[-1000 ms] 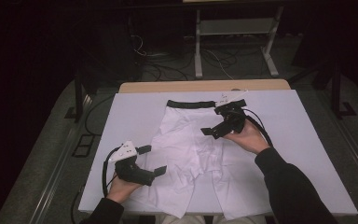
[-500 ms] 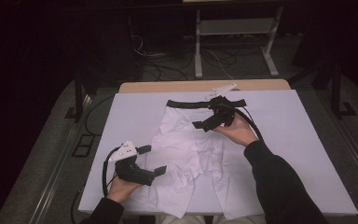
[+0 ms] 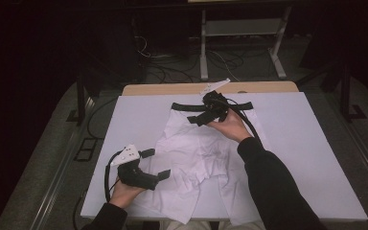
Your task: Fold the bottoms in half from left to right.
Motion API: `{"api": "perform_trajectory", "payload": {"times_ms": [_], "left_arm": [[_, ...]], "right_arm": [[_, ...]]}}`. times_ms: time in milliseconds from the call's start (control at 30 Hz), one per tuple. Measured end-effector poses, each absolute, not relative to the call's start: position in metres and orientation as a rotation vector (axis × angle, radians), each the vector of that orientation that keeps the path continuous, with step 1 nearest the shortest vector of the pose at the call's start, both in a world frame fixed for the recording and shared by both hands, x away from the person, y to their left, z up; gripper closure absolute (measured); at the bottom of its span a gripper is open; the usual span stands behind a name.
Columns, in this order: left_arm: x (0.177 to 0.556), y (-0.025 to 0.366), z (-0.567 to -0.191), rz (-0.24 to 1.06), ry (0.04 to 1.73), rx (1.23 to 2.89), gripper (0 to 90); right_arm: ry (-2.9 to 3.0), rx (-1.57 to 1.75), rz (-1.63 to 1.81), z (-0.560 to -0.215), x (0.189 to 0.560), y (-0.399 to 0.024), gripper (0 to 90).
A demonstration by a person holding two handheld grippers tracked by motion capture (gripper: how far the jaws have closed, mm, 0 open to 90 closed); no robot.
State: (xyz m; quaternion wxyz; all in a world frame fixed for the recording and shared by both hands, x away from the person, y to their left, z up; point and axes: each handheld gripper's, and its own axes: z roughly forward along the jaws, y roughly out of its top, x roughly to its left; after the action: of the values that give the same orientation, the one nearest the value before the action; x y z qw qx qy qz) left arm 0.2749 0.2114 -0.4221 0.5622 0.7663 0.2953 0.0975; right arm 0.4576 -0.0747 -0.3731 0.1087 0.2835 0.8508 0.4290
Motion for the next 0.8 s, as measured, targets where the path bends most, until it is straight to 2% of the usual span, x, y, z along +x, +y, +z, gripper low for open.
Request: {"api": "perform_trajectory", "payload": {"times_ms": [800], "left_arm": [[0.275, 0.212, -0.422, 0.228, 0.699, 1.800, 0.0]], "right_arm": [[2.478, 0.896, 1.190, -0.396, 0.486, -0.026, 0.0]]}}
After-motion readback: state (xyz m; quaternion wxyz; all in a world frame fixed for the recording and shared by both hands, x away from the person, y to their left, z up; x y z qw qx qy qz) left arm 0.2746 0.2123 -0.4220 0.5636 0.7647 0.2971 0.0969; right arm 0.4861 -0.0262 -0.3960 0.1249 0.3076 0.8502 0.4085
